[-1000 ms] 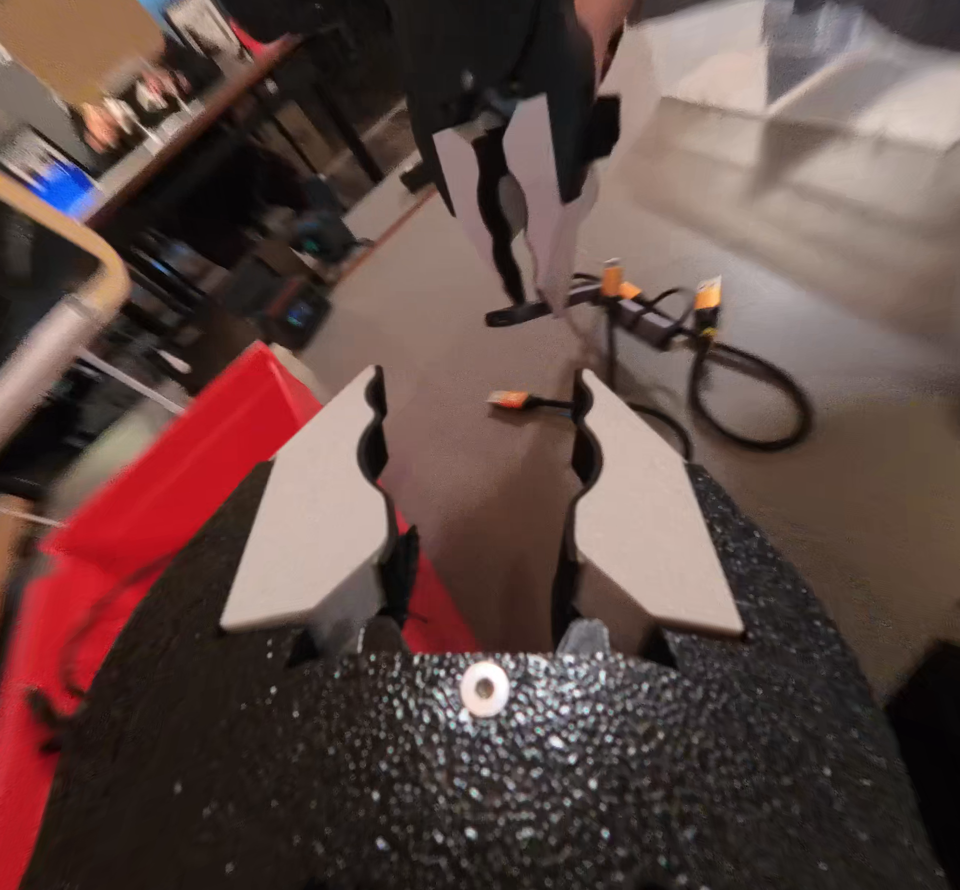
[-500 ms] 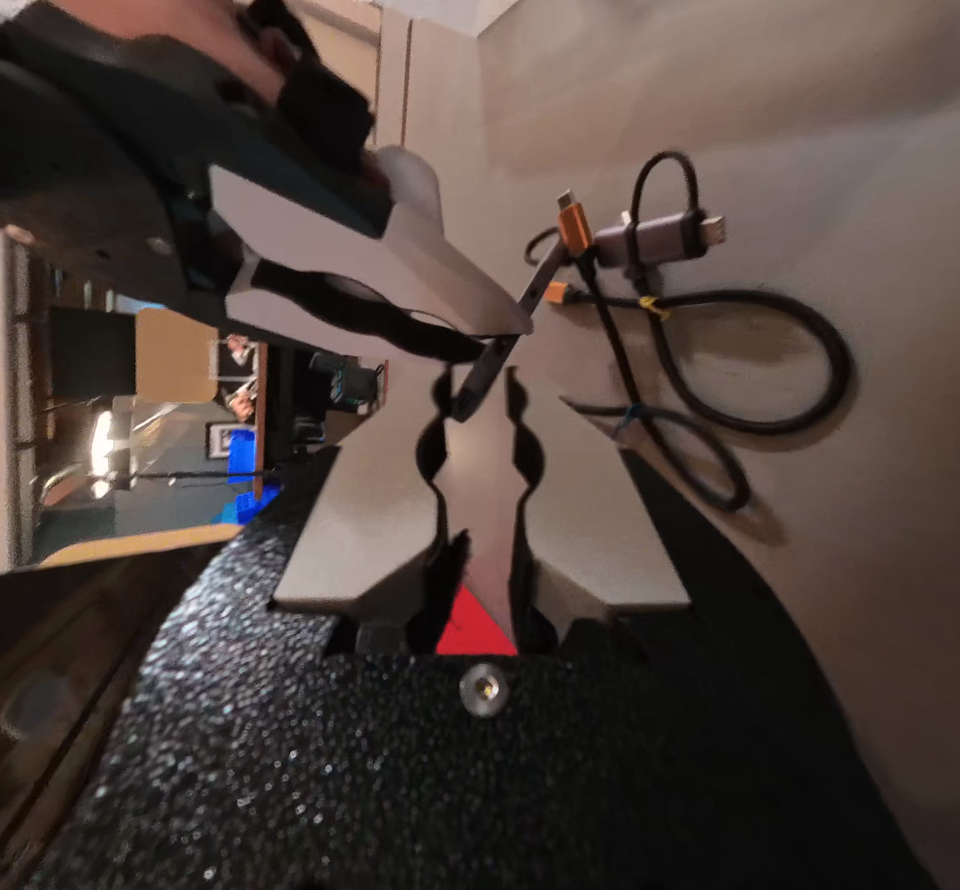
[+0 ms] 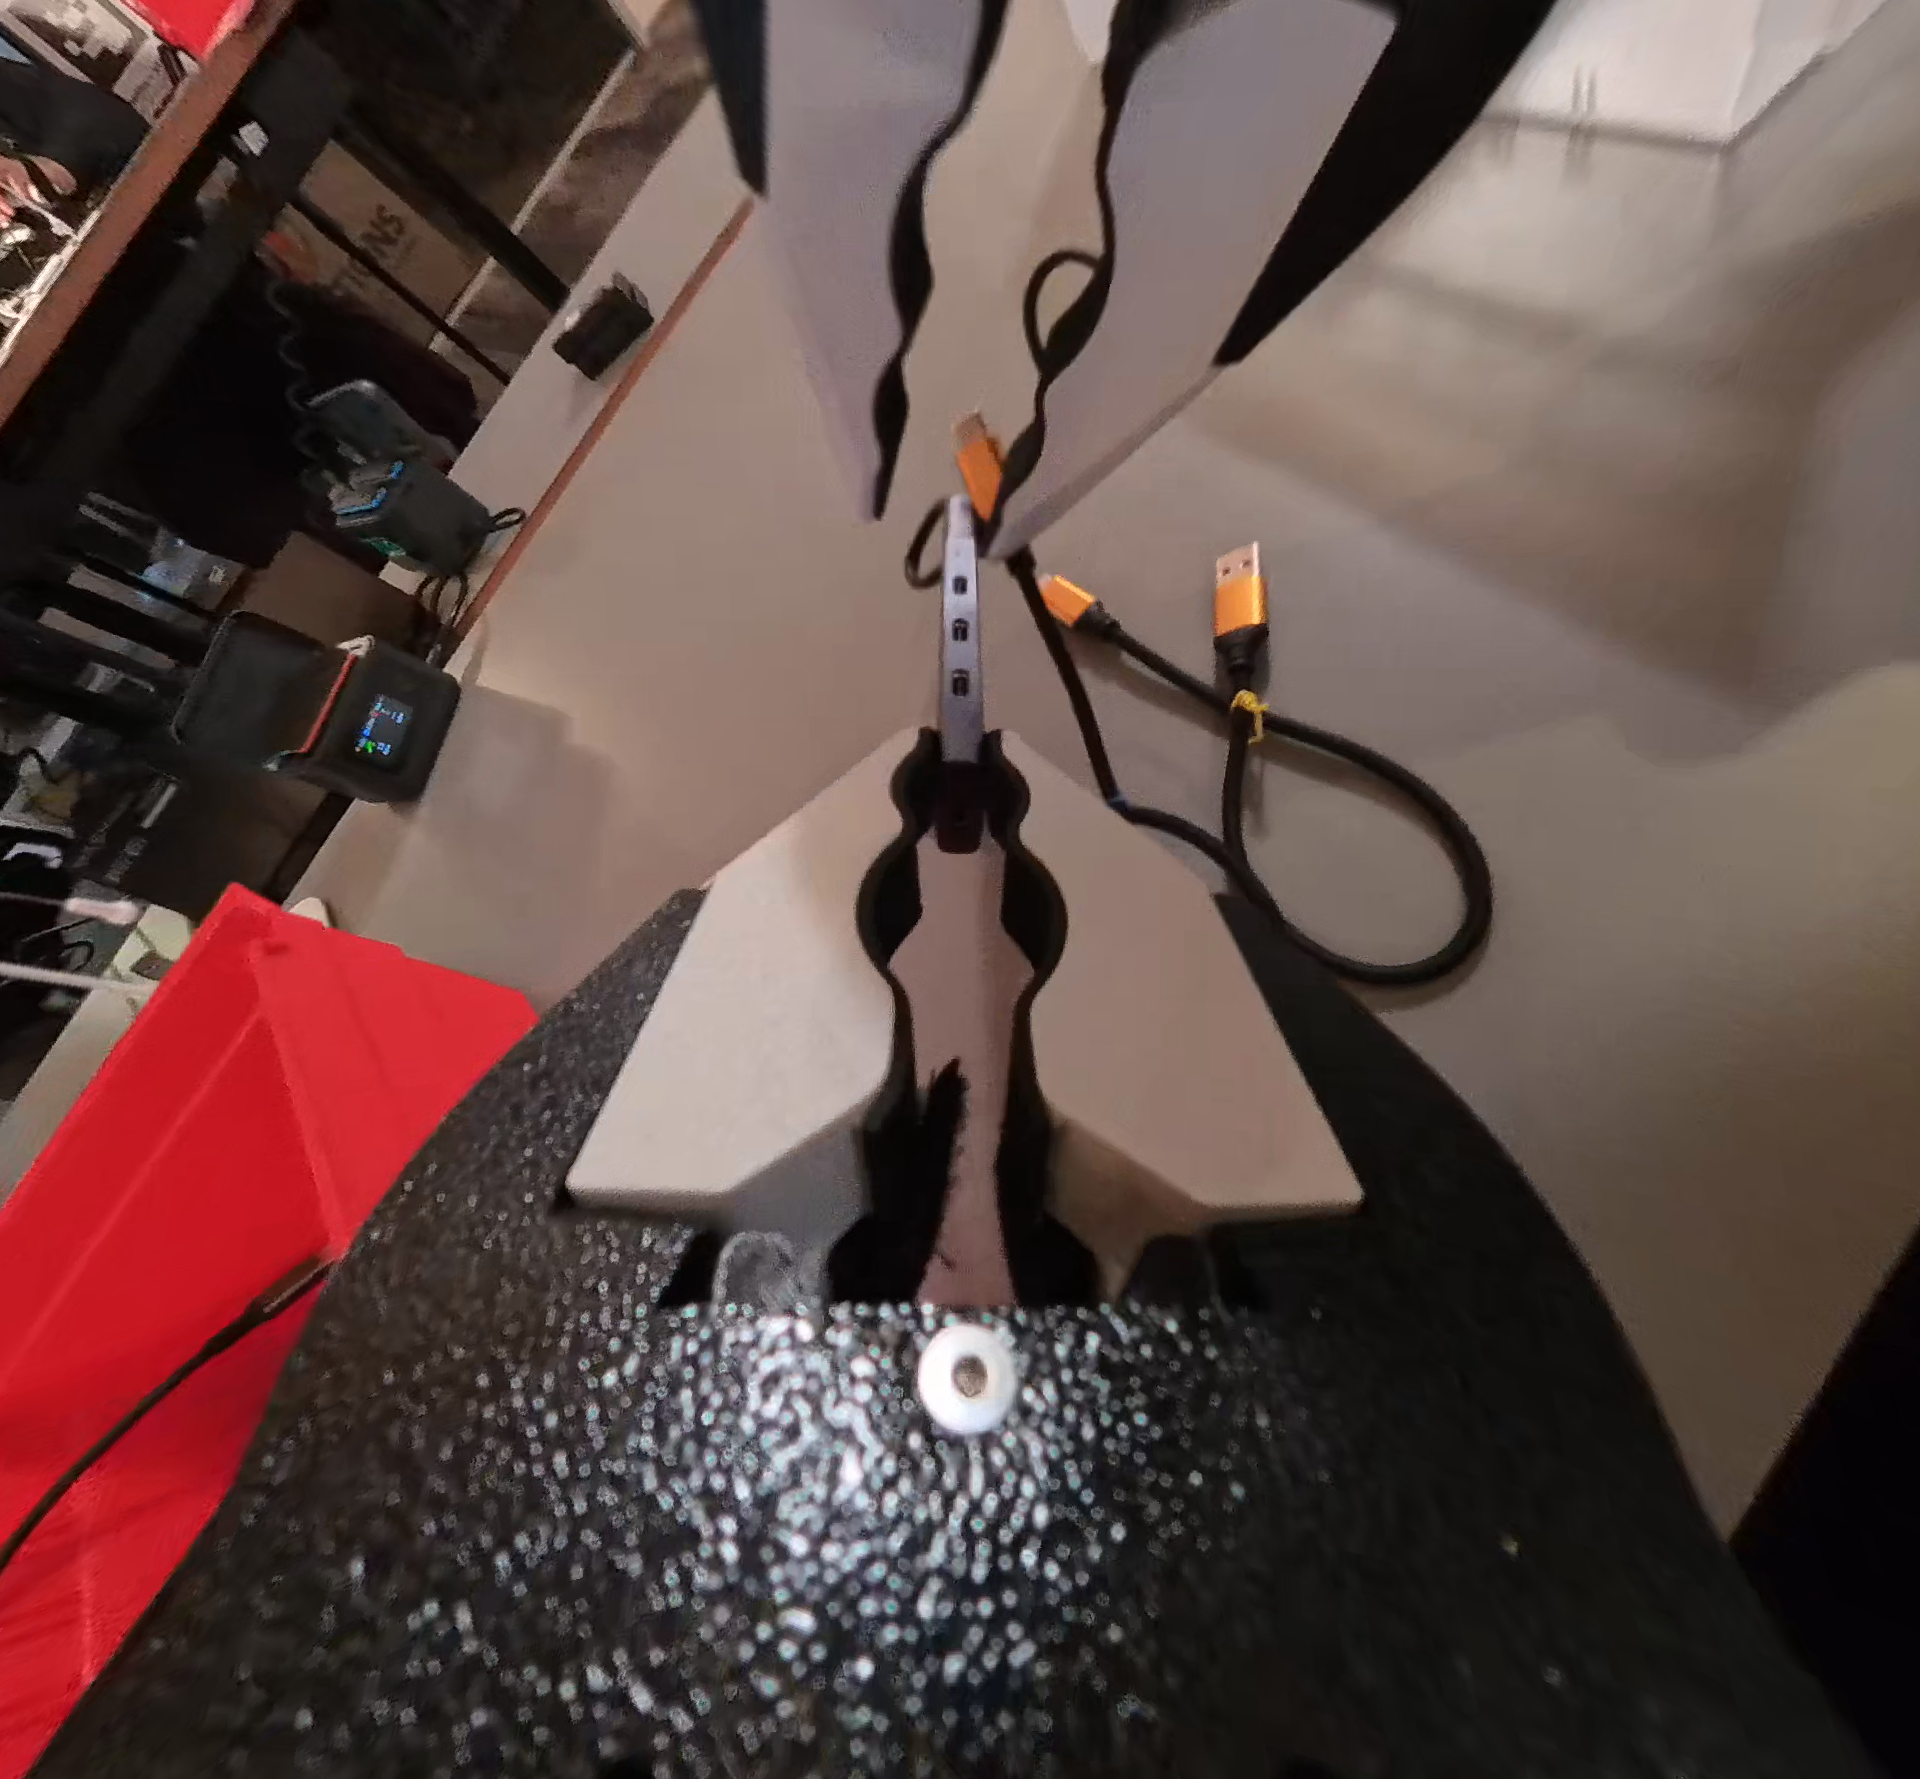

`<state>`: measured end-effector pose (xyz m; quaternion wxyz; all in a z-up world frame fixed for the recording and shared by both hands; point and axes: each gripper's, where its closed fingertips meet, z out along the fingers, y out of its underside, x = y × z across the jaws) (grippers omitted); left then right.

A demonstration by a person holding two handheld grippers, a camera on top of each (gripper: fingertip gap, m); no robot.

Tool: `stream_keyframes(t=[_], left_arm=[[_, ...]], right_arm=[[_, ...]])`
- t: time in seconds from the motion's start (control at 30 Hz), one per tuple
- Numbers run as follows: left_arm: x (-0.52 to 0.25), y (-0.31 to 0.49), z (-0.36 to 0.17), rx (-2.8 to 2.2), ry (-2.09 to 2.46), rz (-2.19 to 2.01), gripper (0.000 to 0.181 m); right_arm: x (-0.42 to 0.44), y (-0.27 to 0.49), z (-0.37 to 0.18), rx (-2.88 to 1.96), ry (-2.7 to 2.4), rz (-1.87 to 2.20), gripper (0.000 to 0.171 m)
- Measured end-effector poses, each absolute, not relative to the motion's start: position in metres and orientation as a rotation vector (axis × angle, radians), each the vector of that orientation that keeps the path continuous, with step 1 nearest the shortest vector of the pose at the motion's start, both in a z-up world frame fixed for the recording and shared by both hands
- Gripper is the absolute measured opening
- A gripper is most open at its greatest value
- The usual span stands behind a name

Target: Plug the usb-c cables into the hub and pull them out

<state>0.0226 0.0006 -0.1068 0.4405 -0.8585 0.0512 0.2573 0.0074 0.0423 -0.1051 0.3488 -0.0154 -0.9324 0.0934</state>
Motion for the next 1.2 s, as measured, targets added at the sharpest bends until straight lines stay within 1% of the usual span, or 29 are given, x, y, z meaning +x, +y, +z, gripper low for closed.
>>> stream_keyframes(t=[0.03,0.07,0.13,0.27,0.37,0.4,0.43,0.47,0.53,0.57,0.6,0.67,0.8,0.83,0.87,0.9,1.1,1.2], left_arm=[[0.024,0.000,-0.102,-2.108,0.113,0.621,0.007],[0.028,0.001,-0.097,-2.080,0.106,0.590,0.007],[0.036,0.001,-0.088,-2.035,0.105,0.521,0.007],[0.039,0.000,-0.085,-2.016,0.120,0.489,0.007],[0.033,-0.003,-0.085,-1.998,0.086,0.499,0.007],[0.032,-0.004,-0.085,-1.996,0.089,0.508,0.007],[0.033,-0.004,-0.084,-1.991,0.105,0.513,0.007],[0.034,-0.004,-0.083,-1.986,0.123,0.515,0.007],[0.039,-0.003,-0.081,-1.972,0.171,0.530,0.007],[0.040,-0.003,-0.078,-1.959,0.188,0.542,0.007],[0.043,-0.003,-0.076,-1.949,0.201,0.536,0.007],[0.049,-0.002,-0.074,-1.931,0.217,0.501,0.007],[0.059,-0.005,-0.072,-1.944,0.251,0.365,0.033],[0.057,-0.004,-0.073,-1.956,0.235,0.348,0.053],[0.054,-0.004,-0.075,-1.976,0.229,0.356,0.059],[0.050,-0.004,-0.076,-1.986,0.242,0.387,0.055],[0.047,0.001,-0.082,-2.038,0.342,0.505,0.008],[0.032,-0.004,-0.074,-2.024,0.233,0.565,0.007]], right_arm=[[0.006,0.044,-0.104,-0.032,-2.401,0.235,0.018],[0.006,0.046,-0.103,-0.037,-2.402,0.238,0.015],[0.007,0.046,-0.100,-0.041,-2.396,0.269,0.000],[0.016,0.037,-0.091,-0.032,-2.406,0.418,0.000],[0.028,0.025,-0.084,-0.065,-2.445,0.611,0.000],[0.031,0.022,-0.083,-0.095,-2.462,0.668,0.006],[0.034,0.021,-0.085,-0.128,-2.497,0.703,0.034],[0.036,0.020,-0.089,-0.148,-2.533,0.714,0.041],[0.034,0.021,-0.096,-0.118,-2.541,0.685,0.041],[0.032,0.023,-0.100,-0.100,-2.549,0.646,0.037],[0.031,0.025,-0.103,-0.087,-2.553,0.608,0.025],[0.032,0.025,-0.102,-0.056,-2.559,0.596,0.009],[0.039,0.022,-0.101,0.000,-2.584,0.595,0.008],[0.041,0.021,-0.101,0.013,-2.587,0.589,0.008],[0.042,0.019,-0.101,0.031,-2.588,0.589,0.008],[0.043,0.017,-0.100,0.048,-2.586,0.589,0.008],[0.043,0.011,-0.098,0.089,-2.578,0.566,0.008],[0.029,0.017,-0.084,-0.072,-2.480,0.615,0.011]])
